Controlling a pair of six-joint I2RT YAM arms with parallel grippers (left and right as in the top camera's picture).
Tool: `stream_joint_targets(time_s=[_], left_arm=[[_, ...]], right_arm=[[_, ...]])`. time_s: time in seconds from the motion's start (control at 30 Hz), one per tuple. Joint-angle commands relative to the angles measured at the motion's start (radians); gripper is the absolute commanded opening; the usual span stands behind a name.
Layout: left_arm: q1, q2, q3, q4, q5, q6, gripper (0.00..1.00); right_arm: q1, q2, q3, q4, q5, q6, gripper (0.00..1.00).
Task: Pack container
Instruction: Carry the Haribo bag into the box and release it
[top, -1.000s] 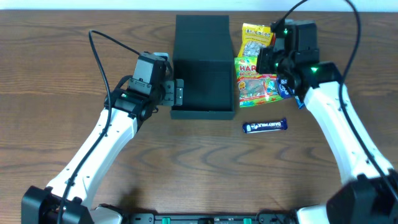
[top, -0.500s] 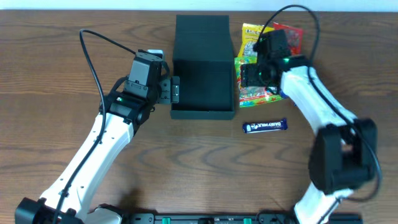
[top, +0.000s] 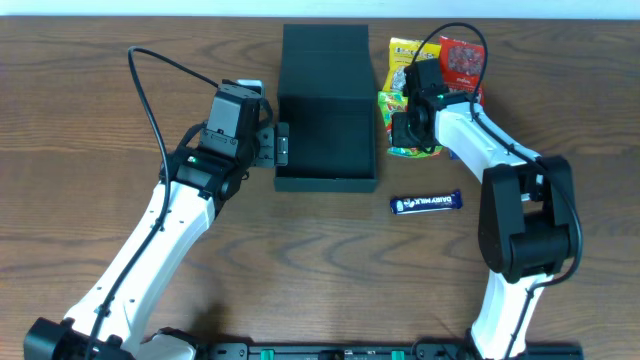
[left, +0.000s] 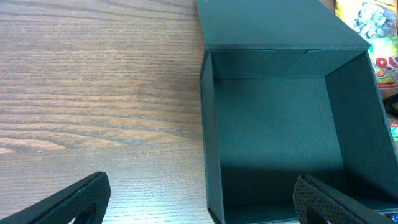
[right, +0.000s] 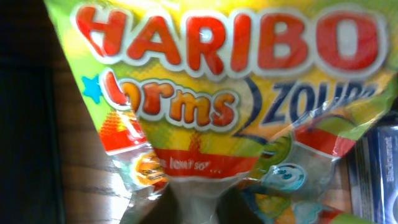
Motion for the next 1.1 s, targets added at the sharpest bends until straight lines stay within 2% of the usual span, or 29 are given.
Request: stream_joint_targets(time_s=[0.0,0.23,0.4,0.67,0.93,1.07], left_arm=[[0.004,-0.008,0.016,-0.001,-0.007,0.022,0.95],[0.005,-0.017,0.017,0.0,-0.089,0.022,0.95],[0.005,-0.087,0.018,0.028,-0.176,0.022,0.95],[0.005,-0.23,0.018,0.039,-0.251,0.021,0.95],[0.004,-0.296,0.018,0.017,-0.253,0.021,0.95],[0.004,-0.296,0.018,0.002,-0.253,0.02,0.95]], right_arm=[[-0.006,0.061,-0.012,-0.043,0.007,0.005,0.01],[-0.003,-0.003,0.149,-0.231,0.007,0.012,0.01],[0.029,-0.105,0.277,-0.35,0.003,0.097,0.01],[0.188,-0.228,0.294,-0.303,-0.039,0.294,0.01],[0.361,-0.14,0.288,-0.226,0.019,0.446,0.01],[0.404,-0.068,0.288,-0.209,0.018,0.456,0.01]])
